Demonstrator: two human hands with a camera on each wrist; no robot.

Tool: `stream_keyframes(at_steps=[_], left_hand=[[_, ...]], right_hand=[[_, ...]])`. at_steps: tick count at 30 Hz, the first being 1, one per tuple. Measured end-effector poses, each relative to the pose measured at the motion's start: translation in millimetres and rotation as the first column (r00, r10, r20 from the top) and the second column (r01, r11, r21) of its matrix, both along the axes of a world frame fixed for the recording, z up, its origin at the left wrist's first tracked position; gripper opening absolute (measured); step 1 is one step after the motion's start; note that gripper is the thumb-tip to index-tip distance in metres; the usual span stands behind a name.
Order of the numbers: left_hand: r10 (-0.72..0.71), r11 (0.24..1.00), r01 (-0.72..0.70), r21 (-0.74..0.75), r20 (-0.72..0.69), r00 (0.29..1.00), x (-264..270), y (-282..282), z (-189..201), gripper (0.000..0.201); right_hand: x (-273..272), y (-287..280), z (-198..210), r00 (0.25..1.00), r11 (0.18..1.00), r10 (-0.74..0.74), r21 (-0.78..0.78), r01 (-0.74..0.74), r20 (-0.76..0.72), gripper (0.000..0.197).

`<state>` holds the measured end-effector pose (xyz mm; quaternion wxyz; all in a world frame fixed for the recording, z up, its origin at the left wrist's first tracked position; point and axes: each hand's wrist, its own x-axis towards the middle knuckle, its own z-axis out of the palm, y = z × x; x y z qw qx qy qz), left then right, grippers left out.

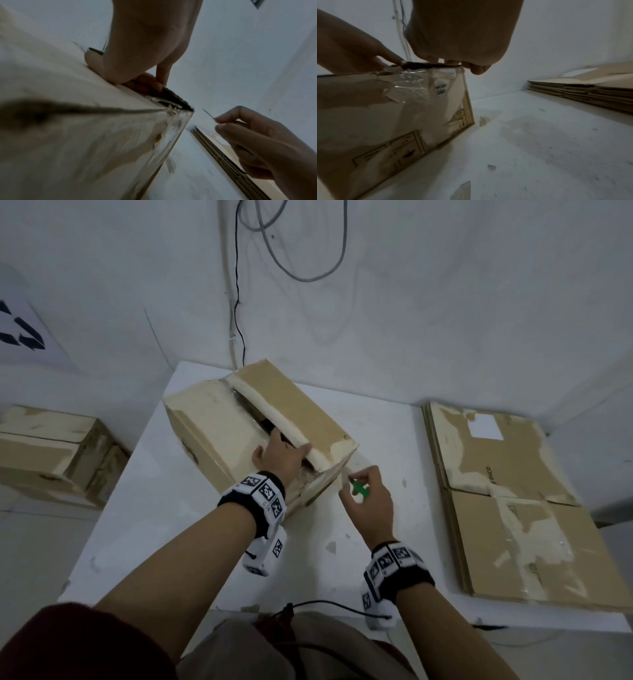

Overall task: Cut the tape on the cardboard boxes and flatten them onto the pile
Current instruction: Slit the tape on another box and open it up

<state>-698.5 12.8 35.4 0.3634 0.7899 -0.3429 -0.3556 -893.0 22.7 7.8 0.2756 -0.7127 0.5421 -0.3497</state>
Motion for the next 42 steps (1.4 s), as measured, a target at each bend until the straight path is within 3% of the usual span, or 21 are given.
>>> stream_keyframes(at_steps=[2, 4, 7, 9, 12, 14, 16, 17, 19, 21, 24, 27, 29, 35, 39, 42], left_hand=[[-0.064, 0.998, 0.064, -0.016, -0.022, 0.998, 6.3, -0.9, -1.3, 0.068], [-0.236, 0.972, 0.235, -0.027, -0.084, 0.968, 24.4, 1.5, -1.2, 0.068], [-0.527, 0.839, 0.540, 0.064, -0.150, 0.837, 56.3, 8.7, 17.5, 0.065], [-0.648, 0.745, 0.625, 0.235, 0.030, 0.761, 74.1, 11.0, 30.4, 0.056], [-0.673, 0.737, 0.491, 0.464, 0.438, 0.596, 90.7, 14.1, 40.0, 0.035], [-0.669, 0.742, 0.432, 0.512, 0.527, 0.524, 89.8, 14.1, 38.7, 0.047], [-0.661, 0.750, 0.422, 0.509, 0.560, 0.500, 80.7, 13.9, 37.2, 0.060], [-0.647, 0.762, 0.423, 0.490, 0.571, 0.505, 74.7, 13.9, 35.6, 0.067], [-0.601, 0.798, 0.470, 0.376, 0.545, 0.585, 57.9, 11.8, 32.7, 0.074], [-0.611, 0.788, 0.542, 0.292, 0.477, 0.632, 36.0, 5.1, 30.5, 0.076], [-0.698, 0.715, 0.599, 0.361, 0.411, 0.586, 6.0, -1.0, 30.9, 0.090], [-0.663, 0.747, 0.581, 0.323, 0.421, 0.619, -0.4, 3.1, 21.8, 0.092], [-0.634, 0.771, 0.573, 0.276, 0.405, 0.658, 0.6, 7.6, 17.6, 0.092], [-0.615, 0.786, 0.577, 0.223, 0.387, 0.688, -4.3, 11.4, 17.8, 0.088], [-0.615, 0.784, 0.584, 0.210, 0.386, 0.687, -5.5, 12.6, 19.2, 0.085], [-0.615, 0.782, 0.597, 0.181, 0.384, 0.689, -4.7, 14.2, 19.9, 0.084]], right_hand=[[-11.1, -1.2, 0.7, 0.997, 0.995, -0.067, -0.069, 0.070, 0.045, 0.020], [-13.9, -12.4, 6.5, 0.990, 0.988, -0.110, -0.097, 0.119, 0.089, 0.012], [-9.1, -35.8, 16.4, 0.987, 0.992, -0.082, -0.083, 0.095, 0.140, 0.006], [-5.3, -50.0, 19.3, 0.984, 0.994, -0.062, -0.074, 0.076, 0.168, 0.005], [0.2, -59.5, 21.1, 0.976, 0.994, -0.099, 0.061, 0.089, 0.193, 0.008], [3.9, -56.9, 19.4, 0.971, 0.985, -0.112, 0.152, 0.080, 0.212, 0.010], [7.3, -49.7, 17.0, 0.970, 0.979, -0.125, 0.186, 0.087, 0.206, 0.010], [8.1, -45.9, 16.0, 0.967, 0.977, -0.146, 0.183, 0.108, 0.211, 0.009], [6.2, -40.5, 15.6, 0.955, 0.973, -0.162, 0.201, 0.112, 0.250, 0.008], [2.5, -37.4, 19.0, 0.960, 0.961, -0.081, 0.277, 0.004, 0.270, 0.009], [0.9, -40.0, 24.7, 0.976, 0.943, 0.031, 0.317, -0.100, 0.215, 0.008], [4.7, -54.9, 32.3, 0.994, 0.976, 0.047, 0.205, -0.068, 0.103, 0.004], [8.8, -67.1, 41.5, 0.991, 0.974, 0.132, 0.181, -0.135, 0.030, 0.007], [32.1, -90.7, 70.5, 0.901, 0.894, 0.412, 0.252, -0.371, -0.135, 0.014], [39.0, -101.4, 76.8, 0.827, 0.868, 0.486, 0.266, -0.419, -0.283, 0.018], [38.4, -98.9, 76.3, 0.832, 0.875, 0.480, 0.223, -0.430, -0.277, 0.020]])
